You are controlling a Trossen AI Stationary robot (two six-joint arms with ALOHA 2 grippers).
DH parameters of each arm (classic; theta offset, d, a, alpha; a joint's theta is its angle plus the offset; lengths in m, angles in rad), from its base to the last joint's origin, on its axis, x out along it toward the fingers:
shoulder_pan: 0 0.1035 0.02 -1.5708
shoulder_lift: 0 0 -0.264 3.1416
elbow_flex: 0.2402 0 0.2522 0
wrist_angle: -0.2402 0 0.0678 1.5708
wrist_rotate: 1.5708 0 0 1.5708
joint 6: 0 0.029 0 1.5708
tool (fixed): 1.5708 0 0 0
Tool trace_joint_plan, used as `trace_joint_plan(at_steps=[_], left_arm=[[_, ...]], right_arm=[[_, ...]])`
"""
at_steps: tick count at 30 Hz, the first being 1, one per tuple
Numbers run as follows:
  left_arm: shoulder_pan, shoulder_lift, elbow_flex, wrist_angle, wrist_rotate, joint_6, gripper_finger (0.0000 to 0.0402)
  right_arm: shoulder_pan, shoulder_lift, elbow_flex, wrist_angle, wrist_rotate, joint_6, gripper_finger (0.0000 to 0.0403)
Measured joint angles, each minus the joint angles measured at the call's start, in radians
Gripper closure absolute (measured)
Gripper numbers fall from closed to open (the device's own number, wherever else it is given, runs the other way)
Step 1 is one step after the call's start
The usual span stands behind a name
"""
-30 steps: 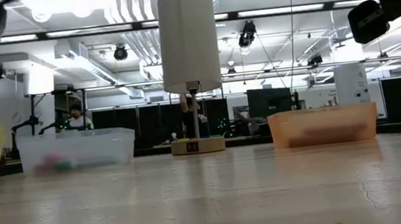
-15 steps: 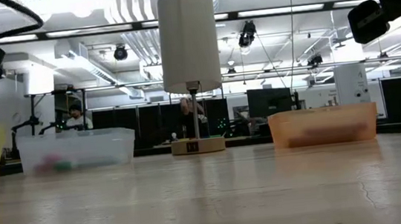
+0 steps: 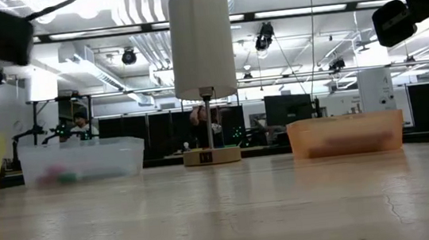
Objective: Pick & Place Markers
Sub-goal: Return to Home Position
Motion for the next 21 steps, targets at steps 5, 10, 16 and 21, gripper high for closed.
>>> trace_joint_plan(at_steps=[5, 10, 16, 21], left_arm=[[0.102, -0.002, 0.024, 0.118, -0.026, 0.205, 0.0392], [0.224, -0.003, 0.051, 0.285, -0.03, 0.494, 0.04], [0.382, -0.003, 0.053, 0.586, 0.014, 0.966, 0.0401], [0.512, -0.002, 0.068, 0.806, -0.021, 1.183, 0.0401]], right_arm=[[0.0, 0.0, 0.0, 0.0, 0.0, 0.0, 0.0394], [0.0, 0.0, 0.0, 0.0, 0.0, 0.0, 0.0394], [0.0, 0.0, 0.0, 0.0, 0.0, 0.0, 0.0394], [0.0, 0.0, 0.0, 0.0, 0.0, 0.0, 0.0394]])
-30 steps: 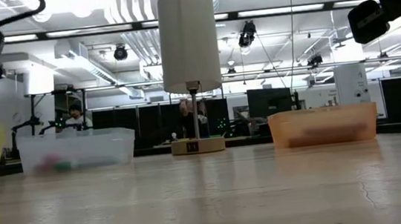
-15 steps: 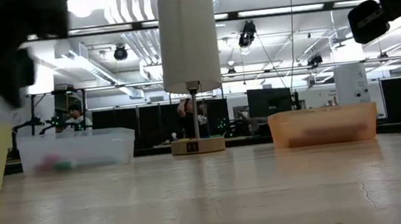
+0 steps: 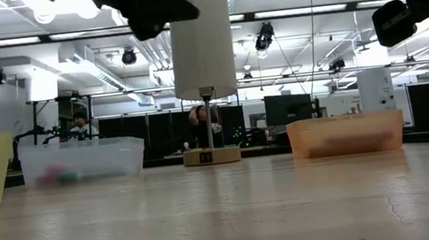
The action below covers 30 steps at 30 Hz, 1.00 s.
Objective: Pick & Place Markers
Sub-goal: Return to Home Position
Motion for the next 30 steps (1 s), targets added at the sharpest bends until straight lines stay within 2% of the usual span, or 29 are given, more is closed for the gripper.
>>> trace_joint_plan(at_steps=[4, 9, 14, 17, 24, 30], left_arm=[[0.097, 0.0, -0.032, 0.123, 0.055, -0.024, 0.0401], [0.162, -0.014, -0.1, 0.169, 0.112, -0.035, 0.0401], [0.194, -0.092, -0.244, 0.344, 0.161, -0.039, 0.0401], [0.204, -0.18, -0.353, 0.399, 0.161, -0.04, 0.0401], [0.205, -0.462, -0.539, 0.392, 0.17, -0.039, 0.0401], [0.205, -0.685, -0.619, 0.205, 0.181, -0.053, 0.0401]], right_arm=[[0.0, 0.0, 0.0, 0.0, 0.0, 0.0, 0.0394], [0.0, 0.0, 0.0, 0.0, 0.0, 0.0, 0.0394], [0.0, 0.0, 0.0, 0.0, 0.0, 0.0, 0.0394], [0.0, 0.0, 0.0, 0.0, 0.0, 0.0, 0.0394], [0.0, 0.0, 0.0, -0.001, 0.0, 0.0, 0.0394], [0.0, 0.0, 0.0, 0.0, 0.0, 0.0, 0.0394]])
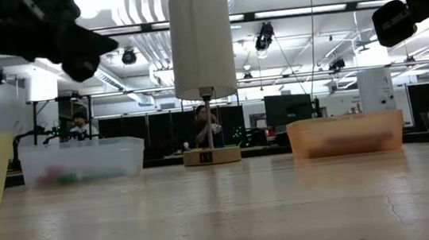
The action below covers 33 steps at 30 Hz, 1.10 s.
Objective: Pick & Place Markers
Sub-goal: Return to Home Position
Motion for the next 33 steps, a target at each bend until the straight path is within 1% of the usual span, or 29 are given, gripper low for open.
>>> trace_joint_plan(at_steps=[3, 7, 10, 17, 21, 27, 31, 33], left_arm=[[-0.002, -0.108, -0.033, -0.052, 0.008, -0.029, 0.0401], [-0.005, -0.242, -0.078, -0.059, 0.038, 0.044, 0.0401], [-0.004, -0.323, -0.115, -0.069, 0.009, 0.038, 0.0401], [-0.004, -0.491, -0.189, -0.127, 0.007, 0.009, 0.0401], [-0.004, -0.55, -0.212, -0.145, -0.018, 0.007, 0.0401], [-0.004, -0.603, -0.268, -0.153, -0.039, 0.005, 0.0401], [-0.004, -0.614, -0.283, -0.196, -0.109, -0.067, 0.0402], [-0.004, -0.611, -0.283, -0.22, -0.116, -0.085, 0.0402]], right_arm=[[0.0, 0.0, 0.0, 0.0, 0.0, 0.0, 0.0394], [0.0, 0.0, 0.0, 0.0, 0.0, 0.0, 0.0394], [0.0, 0.0, 0.0, 0.0, 0.0, 0.0, 0.0394], [0.0, 0.0, 0.0, 0.0, 0.0, 0.0, 0.0394], [0.0, 0.0, 0.0, 0.0, 0.0, 0.0, 0.0394], [0.0, 0.0, 0.0, 0.0, 0.0, 0.0, 0.0394], [0.0, 0.0, 0.0, 0.0, 0.0, 0.0, 0.0394], [0.0, 0.0, 0.0, 0.0, 0.0, 0.0, 0.0394]])
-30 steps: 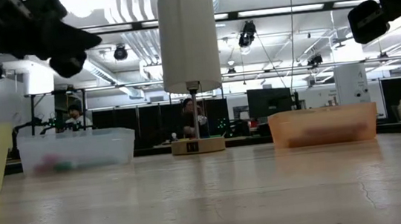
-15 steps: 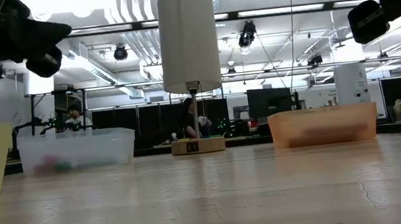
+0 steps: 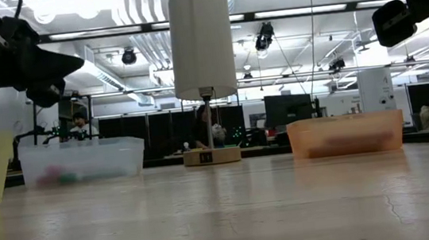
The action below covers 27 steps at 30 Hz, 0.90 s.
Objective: Pick & Place Markers
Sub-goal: Return to Home Position
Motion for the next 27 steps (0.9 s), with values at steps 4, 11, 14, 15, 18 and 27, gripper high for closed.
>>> trace_joint_plan(at_steps=[4, 11, 14, 15, 18, 27], left_arm=[[0.0, 0.002, 0.0, -0.004, 0.001, -0.004, 0.0402], [0.0, 0.003, 0.0, -0.007, 0.001, -0.004, 0.0402], [0.0, 0.003, 0.0, -0.009, 0.001, -0.004, 0.0401], [0.0, 0.003, 0.0, -0.009, 0.001, -0.004, 0.0401], [0.0, 0.003, 0.0, -0.011, 0.001, -0.004, 0.0402], [0.0, 0.003, -0.001, -0.012, 0.001, -0.004, 0.0401]], right_arm=[[0.0, 0.0, 0.0, 0.0, 0.0, 0.0, 0.0394], [0.0, 0.0, 0.0, 0.0, 0.0, 0.0, 0.0394], [0.0, 0.0, 0.0, 0.0, 0.0, 0.0, 0.0394], [0.0, 0.0, 0.0, 0.0, 0.0, 0.0, 0.0394], [0.0, 0.0, 0.0, 0.0, 0.0, 0.0, 0.0394], [0.0, 0.0, 0.0, 0.0, 0.0, 0.0, 0.0394]])
